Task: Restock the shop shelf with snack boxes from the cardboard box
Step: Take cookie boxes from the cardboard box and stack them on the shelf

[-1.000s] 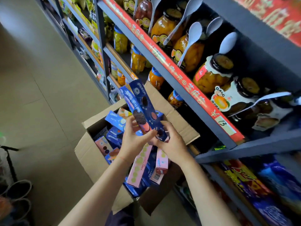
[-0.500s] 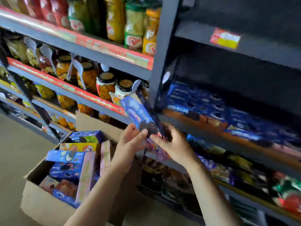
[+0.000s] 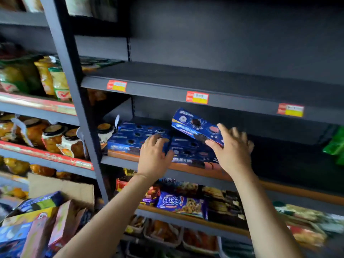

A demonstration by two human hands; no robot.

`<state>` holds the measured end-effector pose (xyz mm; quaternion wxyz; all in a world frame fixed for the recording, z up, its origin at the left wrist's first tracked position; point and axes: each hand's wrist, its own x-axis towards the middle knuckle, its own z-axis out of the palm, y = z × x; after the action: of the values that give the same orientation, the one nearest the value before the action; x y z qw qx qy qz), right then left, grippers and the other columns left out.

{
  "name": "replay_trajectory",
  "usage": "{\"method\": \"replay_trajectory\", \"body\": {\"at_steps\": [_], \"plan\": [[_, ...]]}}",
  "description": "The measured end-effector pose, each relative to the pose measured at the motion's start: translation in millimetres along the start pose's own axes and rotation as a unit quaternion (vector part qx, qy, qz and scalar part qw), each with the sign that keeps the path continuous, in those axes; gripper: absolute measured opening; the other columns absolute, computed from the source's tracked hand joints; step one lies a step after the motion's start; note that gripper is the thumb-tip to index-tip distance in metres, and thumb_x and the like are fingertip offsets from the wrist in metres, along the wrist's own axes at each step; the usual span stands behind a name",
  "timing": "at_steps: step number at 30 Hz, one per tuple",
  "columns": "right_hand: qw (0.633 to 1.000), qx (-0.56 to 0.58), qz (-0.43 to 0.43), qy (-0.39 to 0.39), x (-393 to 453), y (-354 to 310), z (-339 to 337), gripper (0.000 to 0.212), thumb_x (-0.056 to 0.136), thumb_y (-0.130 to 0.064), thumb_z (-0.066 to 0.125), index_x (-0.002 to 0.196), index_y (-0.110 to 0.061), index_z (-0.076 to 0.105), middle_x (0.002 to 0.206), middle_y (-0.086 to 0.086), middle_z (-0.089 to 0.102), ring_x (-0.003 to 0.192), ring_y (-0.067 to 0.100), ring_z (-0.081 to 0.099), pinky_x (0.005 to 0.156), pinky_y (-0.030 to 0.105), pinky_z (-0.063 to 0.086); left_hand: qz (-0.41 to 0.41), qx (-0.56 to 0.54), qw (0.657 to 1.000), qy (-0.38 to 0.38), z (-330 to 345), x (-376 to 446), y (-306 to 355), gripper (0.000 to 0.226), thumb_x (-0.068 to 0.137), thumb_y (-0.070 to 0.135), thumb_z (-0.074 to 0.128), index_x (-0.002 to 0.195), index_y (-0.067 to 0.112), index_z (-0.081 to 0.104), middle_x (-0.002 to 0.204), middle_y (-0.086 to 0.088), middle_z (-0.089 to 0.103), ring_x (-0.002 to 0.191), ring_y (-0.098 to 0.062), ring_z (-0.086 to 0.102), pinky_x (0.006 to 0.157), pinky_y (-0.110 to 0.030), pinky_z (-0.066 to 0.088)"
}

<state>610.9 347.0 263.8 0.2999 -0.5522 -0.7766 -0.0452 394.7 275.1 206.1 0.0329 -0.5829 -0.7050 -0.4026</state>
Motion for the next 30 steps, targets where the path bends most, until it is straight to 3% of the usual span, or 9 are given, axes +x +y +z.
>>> {"method": "replay_trajectory", "body": {"at_steps": [3, 6, 11, 14, 19, 23, 26, 30], "plan": [[0.996, -0.045, 0.022, -0.068, 24, 28, 4, 0.063, 0.094, -0.057, 0.052, 0.148, -0.028, 0.036, 0.144, 0.009, 0.041, 0.133, 0.035, 0.035, 0.101, 0.055, 0.035, -0.028, 0.123, 0.985, -0.118, 22, 9, 7, 0.066, 0.098, 0.057, 0.039, 0.154, 0.023, 0.032, 0.163, -0.006, 0.023, 0.153, -0.027, 0.011, 0.123, -0.045, 0.01], [0.991, -0.07, 0.001, -0.114, 45, 41, 13, 0.065, 0.095, -0.055, 0.052, 0.151, -0.029, 0.031, 0.152, 0.008, 0.035, 0.14, 0.034, 0.029, 0.106, 0.054, 0.033, -0.024, 0.202, 0.965, -0.168, 36, 3, 11, 0.063, 0.1, 0.062, 0.022, 0.157, 0.037, 0.017, 0.167, 0.001, 0.007, 0.154, -0.021, -0.003, 0.124, -0.045, -0.002], [0.983, -0.102, -0.032, -0.147, 71, 38, 37, 0.065, 0.096, -0.056, 0.05, 0.152, -0.033, 0.028, 0.152, 0.006, 0.035, 0.14, 0.032, 0.029, 0.108, 0.053, 0.031, -0.035, 0.211, 0.961, -0.178, 33, 4, 12, 0.064, 0.099, 0.066, 0.02, 0.157, 0.039, 0.015, 0.167, 0.003, 0.006, 0.154, -0.019, -0.004, 0.124, -0.045, -0.001], [0.968, -0.104, -0.049, -0.222, 82, 40, 49, 0.061, 0.098, -0.057, 0.045, 0.152, -0.036, 0.028, 0.155, 0.006, 0.031, 0.142, 0.032, 0.024, 0.111, 0.05, 0.027, -0.041, 0.21, 0.957, -0.196, 31, 4, 14, 0.065, 0.098, 0.067, 0.02, 0.157, 0.039, 0.013, 0.167, 0.004, 0.003, 0.154, -0.018, -0.007, 0.124, -0.045, -0.003], [0.938, 0.011, -0.048, -0.343, 92, 46, 64, 0.055, 0.101, -0.057, 0.032, 0.15, -0.034, 0.036, 0.157, 0.009, 0.031, 0.141, 0.032, 0.032, 0.115, 0.042, 0.028, -0.046, 0.208, 0.956, -0.203, 29, 5, 15, 0.065, 0.099, 0.067, 0.02, 0.157, 0.04, 0.013, 0.167, 0.004, 0.002, 0.154, -0.018, -0.008, 0.124, -0.042, -0.007], [0.941, 0.04, -0.053, -0.333, 80, 34, 71, 0.06, 0.099, -0.064, 0.023, 0.152, -0.035, 0.032, 0.159, 0.007, 0.029, 0.143, 0.031, 0.03, 0.116, 0.046, 0.026, -0.043, 0.201, 0.957, -0.203, 28, 5, 16, 0.064, 0.099, 0.065, 0.019, 0.157, 0.039, 0.012, 0.167, 0.003, 0.0, 0.153, -0.018, -0.01, 0.122, -0.041, -0.009], [0.946, -0.025, -0.067, -0.315, 73, 28, 69, 0.07, 0.096, -0.071, 0.017, 0.155, -0.034, 0.024, 0.163, 0.004, 0.019, 0.149, 0.029, 0.016, 0.119, 0.056, 0.011, -0.036, 0.195, 0.959, -0.205, 25, 4, 17, 0.062, 0.1, 0.063, 0.02, 0.157, 0.039, 0.015, 0.167, 0.004, 0.003, 0.154, -0.018, -0.007, 0.122, -0.04, -0.007], [0.954, -0.017, -0.123, -0.274, 55, 11, 69, 0.077, 0.095, -0.072, 0.015, 0.158, -0.027, 0.015, 0.167, 0.004, 0.006, 0.153, 0.024, -0.002, 0.12, 0.055, -0.003, -0.024, 0.125, 0.981, -0.148, 15, 17, 8, 0.048, 0.105, 0.046, 0.031, 0.15, 0.03, 0.038, 0.157, 0.003, 0.037, 0.146, -0.02, 0.029, 0.118, -0.037, 0.02]]}}
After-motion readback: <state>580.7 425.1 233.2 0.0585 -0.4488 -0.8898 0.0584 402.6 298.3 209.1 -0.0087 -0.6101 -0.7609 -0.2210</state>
